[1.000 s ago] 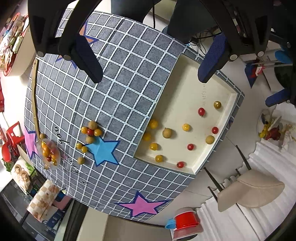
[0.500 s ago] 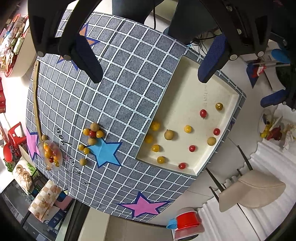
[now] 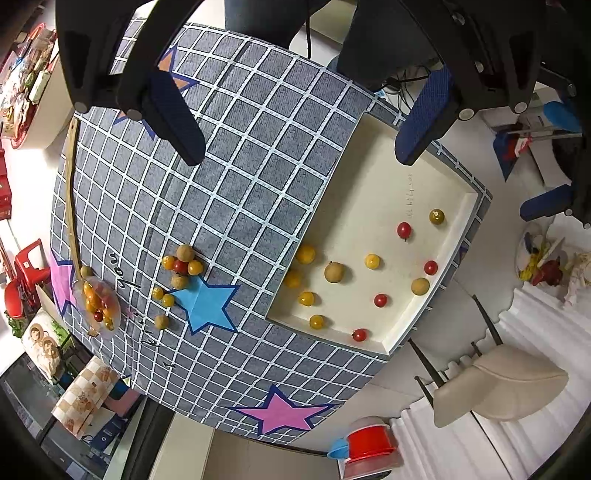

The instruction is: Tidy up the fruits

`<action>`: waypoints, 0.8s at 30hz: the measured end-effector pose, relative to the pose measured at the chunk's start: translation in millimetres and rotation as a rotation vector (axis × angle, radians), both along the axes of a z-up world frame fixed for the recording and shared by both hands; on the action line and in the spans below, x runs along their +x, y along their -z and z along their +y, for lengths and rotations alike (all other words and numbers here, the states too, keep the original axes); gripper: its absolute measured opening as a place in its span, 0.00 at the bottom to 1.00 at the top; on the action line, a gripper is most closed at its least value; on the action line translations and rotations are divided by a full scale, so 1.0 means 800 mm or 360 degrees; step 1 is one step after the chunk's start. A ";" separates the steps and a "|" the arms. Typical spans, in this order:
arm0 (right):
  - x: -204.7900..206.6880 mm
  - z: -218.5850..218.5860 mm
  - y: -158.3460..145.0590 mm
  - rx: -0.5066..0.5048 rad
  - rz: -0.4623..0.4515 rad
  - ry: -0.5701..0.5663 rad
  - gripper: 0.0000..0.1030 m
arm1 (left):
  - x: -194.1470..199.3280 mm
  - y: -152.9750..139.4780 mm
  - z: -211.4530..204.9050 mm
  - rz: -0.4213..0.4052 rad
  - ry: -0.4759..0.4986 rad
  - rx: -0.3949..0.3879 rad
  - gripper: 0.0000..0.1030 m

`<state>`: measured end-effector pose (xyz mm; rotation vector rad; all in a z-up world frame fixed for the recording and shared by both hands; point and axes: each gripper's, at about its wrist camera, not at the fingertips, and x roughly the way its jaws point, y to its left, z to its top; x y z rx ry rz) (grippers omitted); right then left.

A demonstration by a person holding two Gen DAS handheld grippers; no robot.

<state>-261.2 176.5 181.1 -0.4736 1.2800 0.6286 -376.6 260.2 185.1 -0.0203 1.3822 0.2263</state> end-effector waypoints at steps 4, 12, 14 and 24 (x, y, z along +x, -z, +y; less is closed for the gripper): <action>-0.002 0.004 0.002 -0.0009 0.0008 -0.0027 1.00 | -0.002 0.000 0.002 -0.0002 -0.0035 -0.0004 1.00; -0.006 0.012 0.005 -0.0019 0.0012 -0.0080 1.00 | -0.003 0.000 0.007 -0.0001 -0.0069 -0.0004 1.00; -0.006 0.013 0.004 -0.0017 0.0008 -0.0085 1.00 | -0.003 0.001 0.008 0.0000 -0.0073 -0.0004 1.00; -0.005 0.014 0.005 -0.0018 0.0010 -0.0090 1.00 | 0.000 0.001 0.008 -0.0002 -0.0074 -0.0010 1.00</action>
